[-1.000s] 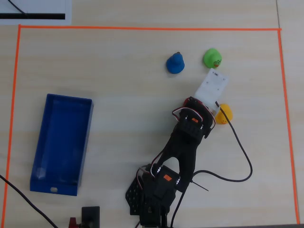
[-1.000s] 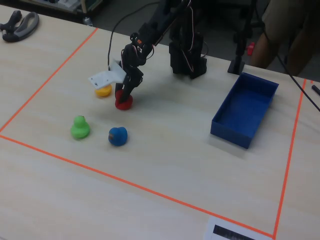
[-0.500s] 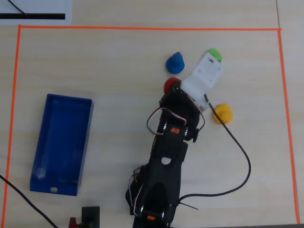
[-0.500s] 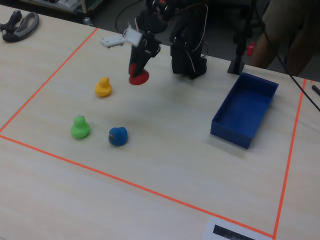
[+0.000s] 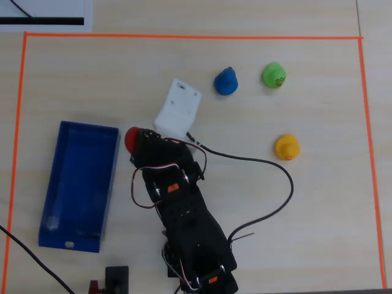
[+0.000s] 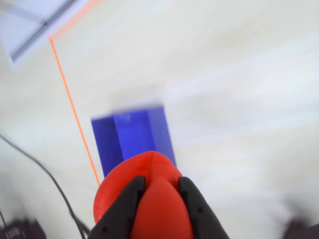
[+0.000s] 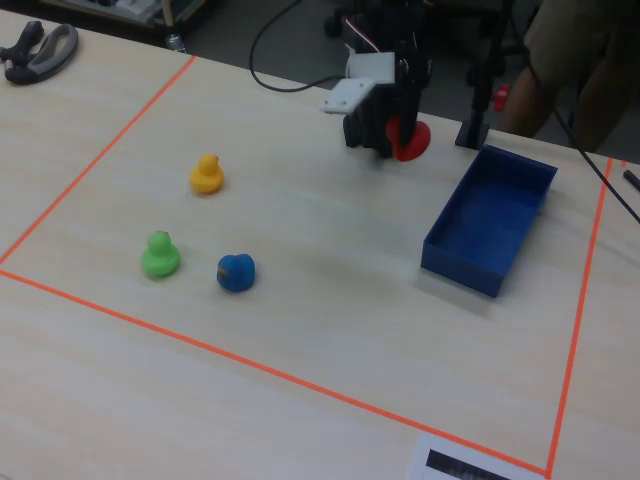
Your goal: Grasp red duck and put it into box.
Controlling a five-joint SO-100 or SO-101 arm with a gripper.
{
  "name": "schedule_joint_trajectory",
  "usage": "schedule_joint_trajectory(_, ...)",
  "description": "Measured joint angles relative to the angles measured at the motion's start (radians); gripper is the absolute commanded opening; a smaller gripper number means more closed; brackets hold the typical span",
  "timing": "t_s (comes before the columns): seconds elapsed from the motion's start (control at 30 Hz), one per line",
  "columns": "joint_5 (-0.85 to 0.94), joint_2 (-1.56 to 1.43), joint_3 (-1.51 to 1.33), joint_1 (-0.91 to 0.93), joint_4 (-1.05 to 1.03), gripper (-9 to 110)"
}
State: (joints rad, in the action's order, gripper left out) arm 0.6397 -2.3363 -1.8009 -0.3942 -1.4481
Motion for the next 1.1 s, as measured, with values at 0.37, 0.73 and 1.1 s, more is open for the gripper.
schedule_joint_trajectory(0.37, -0.057, 0.227, -0.012, -0.291, 0.118, 0)
schedule_joint_trajectory(0.73, -0.071, 0.322, -0.009, -0.383, 0.221, 0)
schedule_joint_trajectory(1.1, -0.089, 0.477, -0.02, -0.479, 0.29, 7)
